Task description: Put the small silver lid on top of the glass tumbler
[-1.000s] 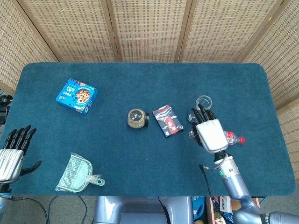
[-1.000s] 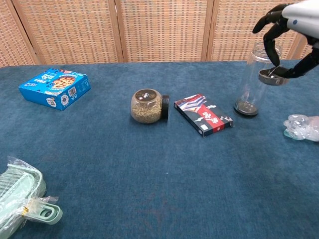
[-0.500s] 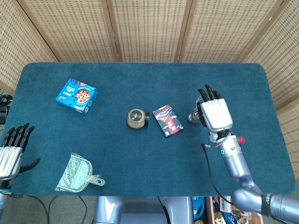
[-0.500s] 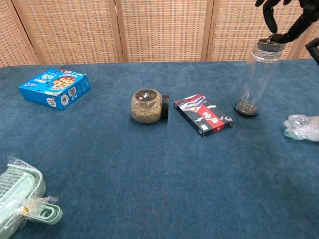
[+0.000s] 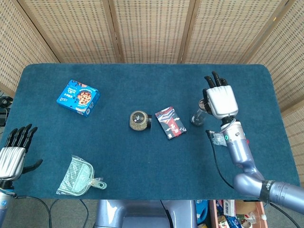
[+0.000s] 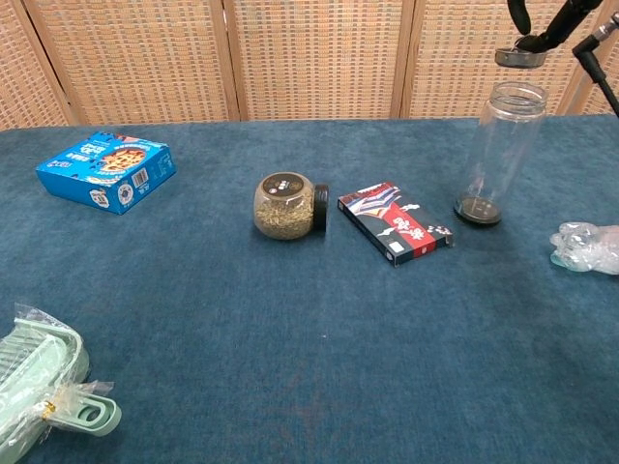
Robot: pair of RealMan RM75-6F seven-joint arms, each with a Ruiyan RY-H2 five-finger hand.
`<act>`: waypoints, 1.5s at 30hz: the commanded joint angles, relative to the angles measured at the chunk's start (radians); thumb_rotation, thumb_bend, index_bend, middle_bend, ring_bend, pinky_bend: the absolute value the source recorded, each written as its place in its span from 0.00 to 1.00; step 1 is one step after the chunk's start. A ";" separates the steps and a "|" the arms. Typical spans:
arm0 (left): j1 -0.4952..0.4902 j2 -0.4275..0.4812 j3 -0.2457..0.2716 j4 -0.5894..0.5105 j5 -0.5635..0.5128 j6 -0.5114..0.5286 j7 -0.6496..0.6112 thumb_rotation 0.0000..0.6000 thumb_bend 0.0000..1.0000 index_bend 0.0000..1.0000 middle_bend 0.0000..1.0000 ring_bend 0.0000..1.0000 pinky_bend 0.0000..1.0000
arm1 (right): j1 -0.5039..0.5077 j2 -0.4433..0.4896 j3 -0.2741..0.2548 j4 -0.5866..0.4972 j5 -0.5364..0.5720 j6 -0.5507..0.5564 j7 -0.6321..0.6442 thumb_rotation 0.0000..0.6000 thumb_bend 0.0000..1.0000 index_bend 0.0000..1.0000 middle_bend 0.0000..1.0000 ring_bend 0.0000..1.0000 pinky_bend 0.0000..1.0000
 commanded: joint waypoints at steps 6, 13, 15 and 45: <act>-0.001 -0.001 -0.001 0.000 -0.003 0.000 0.002 1.00 0.21 0.00 0.00 0.00 0.00 | 0.026 -0.025 -0.017 0.067 0.010 -0.016 0.032 1.00 0.52 0.67 0.23 0.04 0.26; -0.003 -0.002 -0.002 0.000 -0.008 -0.003 0.005 1.00 0.21 0.00 0.00 0.00 0.00 | 0.042 -0.047 -0.030 0.120 0.007 -0.023 0.062 1.00 0.52 0.67 0.23 0.04 0.26; -0.002 -0.002 -0.002 0.001 -0.009 -0.002 0.004 1.00 0.21 0.00 0.00 0.00 0.00 | 0.045 -0.056 -0.035 0.140 0.007 -0.026 0.074 1.00 0.52 0.67 0.23 0.04 0.26; -0.008 -0.003 0.001 0.003 -0.018 -0.014 0.004 1.00 0.21 0.00 0.00 0.00 0.00 | 0.052 -0.099 -0.091 0.246 0.013 -0.022 0.130 1.00 0.51 0.67 0.22 0.04 0.26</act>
